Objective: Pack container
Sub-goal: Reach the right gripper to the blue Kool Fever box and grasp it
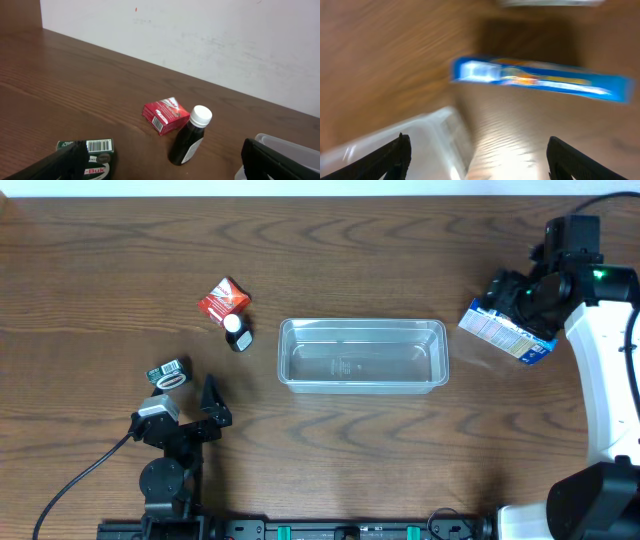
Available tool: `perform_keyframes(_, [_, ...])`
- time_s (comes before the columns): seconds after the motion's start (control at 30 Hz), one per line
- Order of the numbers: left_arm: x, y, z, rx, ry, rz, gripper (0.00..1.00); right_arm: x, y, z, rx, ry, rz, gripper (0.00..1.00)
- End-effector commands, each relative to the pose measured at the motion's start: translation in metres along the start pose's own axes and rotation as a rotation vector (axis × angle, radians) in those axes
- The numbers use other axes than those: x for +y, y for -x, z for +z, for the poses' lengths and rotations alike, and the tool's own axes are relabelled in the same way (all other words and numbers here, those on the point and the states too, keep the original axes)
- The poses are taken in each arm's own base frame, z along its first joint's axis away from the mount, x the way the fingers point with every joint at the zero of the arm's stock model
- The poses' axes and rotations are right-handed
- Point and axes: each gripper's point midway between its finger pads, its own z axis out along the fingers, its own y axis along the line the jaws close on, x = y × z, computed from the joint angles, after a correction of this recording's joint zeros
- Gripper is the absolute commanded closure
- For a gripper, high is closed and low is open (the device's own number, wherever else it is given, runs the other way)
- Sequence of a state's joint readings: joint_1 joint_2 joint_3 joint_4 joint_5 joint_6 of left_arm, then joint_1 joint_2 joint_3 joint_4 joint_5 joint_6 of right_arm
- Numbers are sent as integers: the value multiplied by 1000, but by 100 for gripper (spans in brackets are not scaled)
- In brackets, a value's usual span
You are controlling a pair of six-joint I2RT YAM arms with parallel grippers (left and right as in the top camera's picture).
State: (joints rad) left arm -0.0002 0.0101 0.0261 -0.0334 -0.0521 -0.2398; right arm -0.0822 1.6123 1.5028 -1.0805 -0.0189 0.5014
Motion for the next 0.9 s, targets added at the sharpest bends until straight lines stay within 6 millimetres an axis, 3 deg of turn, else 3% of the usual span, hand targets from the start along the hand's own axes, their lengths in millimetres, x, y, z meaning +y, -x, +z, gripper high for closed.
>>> perform_keyframes(0.0, [7, -17, 1, 46, 28, 0, 2, -35, 23, -8, -142, -170, 271, 17])
perform_keyframes(0.23, [7, -17, 1, 46, 28, 0, 2, -44, 18, 16, -97, -163, 539, 23])
perform_keyframes(0.57, [7, -17, 1, 46, 28, 0, 2, -49, 5, 82, 53, -202, 566, 27])
perform_keyframes(0.7, [7, -17, 1, 46, 28, 0, 2, -50, -1, 102, 99, -215, 539, 34])
perform_keyframes(0.87, [7, -17, 1, 46, 28, 0, 2, -50, -2, 109, 118, -212, 450, 59])
